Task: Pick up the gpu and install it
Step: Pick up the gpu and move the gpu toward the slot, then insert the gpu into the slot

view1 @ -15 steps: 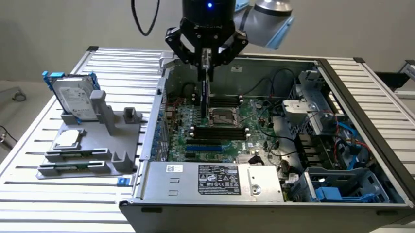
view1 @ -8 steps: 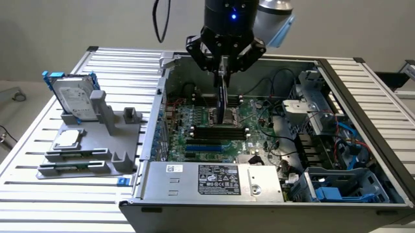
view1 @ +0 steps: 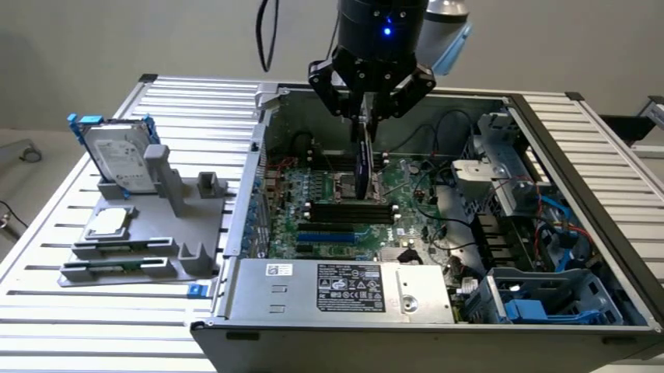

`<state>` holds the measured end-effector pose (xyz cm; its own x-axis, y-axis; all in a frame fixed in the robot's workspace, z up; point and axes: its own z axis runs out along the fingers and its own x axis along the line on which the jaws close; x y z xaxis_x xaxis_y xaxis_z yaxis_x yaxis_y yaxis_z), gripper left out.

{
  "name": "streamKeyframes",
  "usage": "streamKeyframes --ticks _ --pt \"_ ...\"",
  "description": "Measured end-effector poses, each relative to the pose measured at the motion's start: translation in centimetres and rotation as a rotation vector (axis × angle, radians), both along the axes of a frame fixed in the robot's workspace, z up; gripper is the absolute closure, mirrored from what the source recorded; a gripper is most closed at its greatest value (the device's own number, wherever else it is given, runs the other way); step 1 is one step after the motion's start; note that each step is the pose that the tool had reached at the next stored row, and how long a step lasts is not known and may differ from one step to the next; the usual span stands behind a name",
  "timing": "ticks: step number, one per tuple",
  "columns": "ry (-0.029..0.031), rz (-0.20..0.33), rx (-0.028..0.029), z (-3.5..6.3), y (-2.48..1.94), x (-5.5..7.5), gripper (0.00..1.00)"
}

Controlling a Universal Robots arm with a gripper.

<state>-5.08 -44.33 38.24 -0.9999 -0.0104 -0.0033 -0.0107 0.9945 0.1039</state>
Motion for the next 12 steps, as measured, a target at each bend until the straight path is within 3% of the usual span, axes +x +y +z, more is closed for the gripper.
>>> streamKeyframes --ticks 12 --pt "0.0 0.0 0.0 0.0 0.0 0.0 0.74"
